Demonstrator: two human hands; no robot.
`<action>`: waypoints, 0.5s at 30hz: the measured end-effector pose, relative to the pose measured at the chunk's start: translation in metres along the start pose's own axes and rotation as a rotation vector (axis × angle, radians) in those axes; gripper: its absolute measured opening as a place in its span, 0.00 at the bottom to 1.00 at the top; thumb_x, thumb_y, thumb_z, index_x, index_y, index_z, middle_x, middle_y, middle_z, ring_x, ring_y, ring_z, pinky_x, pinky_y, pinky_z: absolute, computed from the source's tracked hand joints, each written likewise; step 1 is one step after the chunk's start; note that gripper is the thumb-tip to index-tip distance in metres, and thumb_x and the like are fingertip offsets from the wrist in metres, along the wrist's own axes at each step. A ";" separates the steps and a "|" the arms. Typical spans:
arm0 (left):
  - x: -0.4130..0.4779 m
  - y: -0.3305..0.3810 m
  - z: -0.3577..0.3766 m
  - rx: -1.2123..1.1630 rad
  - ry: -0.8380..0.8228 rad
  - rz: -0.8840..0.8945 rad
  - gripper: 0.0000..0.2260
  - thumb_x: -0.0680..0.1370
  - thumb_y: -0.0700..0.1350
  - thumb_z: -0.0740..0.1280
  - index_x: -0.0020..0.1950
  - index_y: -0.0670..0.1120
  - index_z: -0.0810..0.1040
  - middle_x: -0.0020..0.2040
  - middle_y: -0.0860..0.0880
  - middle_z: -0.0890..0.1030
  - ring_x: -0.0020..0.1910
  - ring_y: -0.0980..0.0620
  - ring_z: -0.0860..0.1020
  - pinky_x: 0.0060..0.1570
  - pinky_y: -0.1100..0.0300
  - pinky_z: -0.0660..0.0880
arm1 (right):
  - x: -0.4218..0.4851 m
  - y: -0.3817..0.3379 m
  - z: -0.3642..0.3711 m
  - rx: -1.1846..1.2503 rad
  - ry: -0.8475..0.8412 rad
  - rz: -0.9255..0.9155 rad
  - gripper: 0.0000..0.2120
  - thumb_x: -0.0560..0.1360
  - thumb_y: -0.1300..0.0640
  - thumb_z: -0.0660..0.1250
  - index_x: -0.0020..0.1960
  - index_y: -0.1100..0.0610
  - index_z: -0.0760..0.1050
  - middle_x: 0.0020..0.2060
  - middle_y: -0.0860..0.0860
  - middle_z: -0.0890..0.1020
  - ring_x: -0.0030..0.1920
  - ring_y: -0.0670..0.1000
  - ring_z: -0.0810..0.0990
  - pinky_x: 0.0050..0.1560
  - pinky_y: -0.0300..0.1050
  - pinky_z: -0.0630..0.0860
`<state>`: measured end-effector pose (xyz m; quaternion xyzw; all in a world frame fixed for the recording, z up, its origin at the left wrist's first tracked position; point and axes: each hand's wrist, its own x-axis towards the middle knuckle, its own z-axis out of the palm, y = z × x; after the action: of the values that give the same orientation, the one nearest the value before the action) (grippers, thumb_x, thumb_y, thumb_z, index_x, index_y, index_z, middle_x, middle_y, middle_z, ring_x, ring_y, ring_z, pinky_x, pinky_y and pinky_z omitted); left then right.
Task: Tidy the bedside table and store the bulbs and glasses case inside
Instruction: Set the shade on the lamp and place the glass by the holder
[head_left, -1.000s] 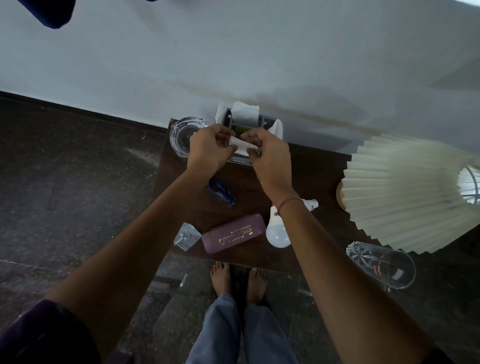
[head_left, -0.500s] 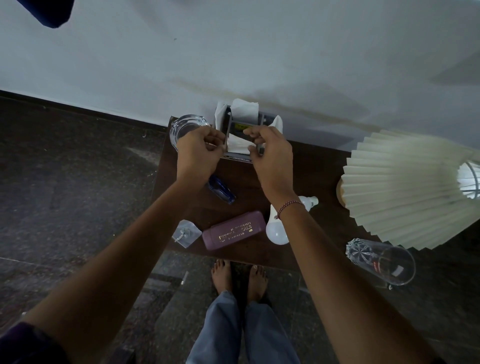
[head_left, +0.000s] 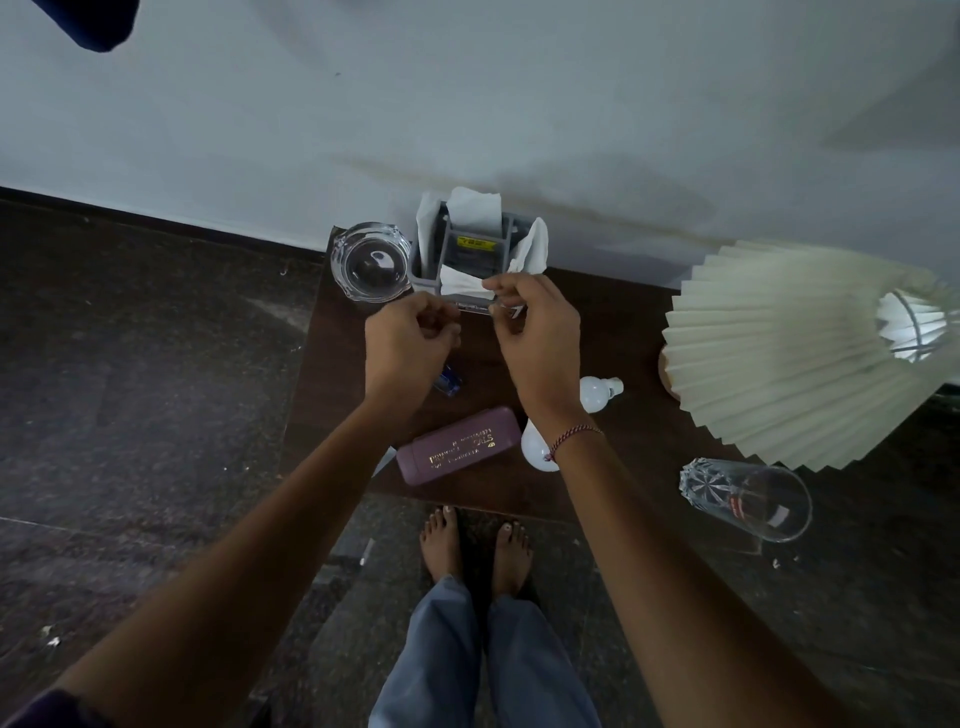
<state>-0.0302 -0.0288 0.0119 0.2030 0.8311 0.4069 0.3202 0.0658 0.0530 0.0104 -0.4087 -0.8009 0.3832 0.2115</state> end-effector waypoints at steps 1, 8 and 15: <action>-0.003 -0.001 0.002 0.013 -0.013 -0.004 0.06 0.73 0.35 0.69 0.46 0.44 0.80 0.39 0.46 0.82 0.37 0.53 0.82 0.45 0.64 0.79 | -0.003 0.001 -0.001 0.003 0.002 0.006 0.10 0.73 0.68 0.66 0.53 0.60 0.78 0.50 0.55 0.81 0.50 0.52 0.80 0.52 0.49 0.79; -0.029 -0.003 0.020 0.122 -0.077 0.027 0.05 0.73 0.36 0.70 0.46 0.42 0.83 0.37 0.50 0.82 0.34 0.64 0.78 0.37 0.79 0.73 | -0.029 0.011 -0.014 0.019 0.005 0.082 0.10 0.73 0.67 0.66 0.53 0.59 0.79 0.49 0.54 0.81 0.47 0.49 0.80 0.50 0.46 0.79; -0.045 0.008 0.046 0.228 -0.194 0.076 0.06 0.72 0.36 0.69 0.48 0.41 0.83 0.44 0.48 0.84 0.39 0.58 0.78 0.42 0.78 0.70 | -0.051 0.024 -0.039 0.002 0.017 0.191 0.11 0.75 0.68 0.63 0.53 0.60 0.80 0.49 0.55 0.82 0.49 0.50 0.81 0.54 0.44 0.78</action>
<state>0.0346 -0.0260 0.0133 0.3076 0.8287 0.3003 0.3583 0.1326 0.0375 0.0137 -0.4861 -0.7560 0.3991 0.1812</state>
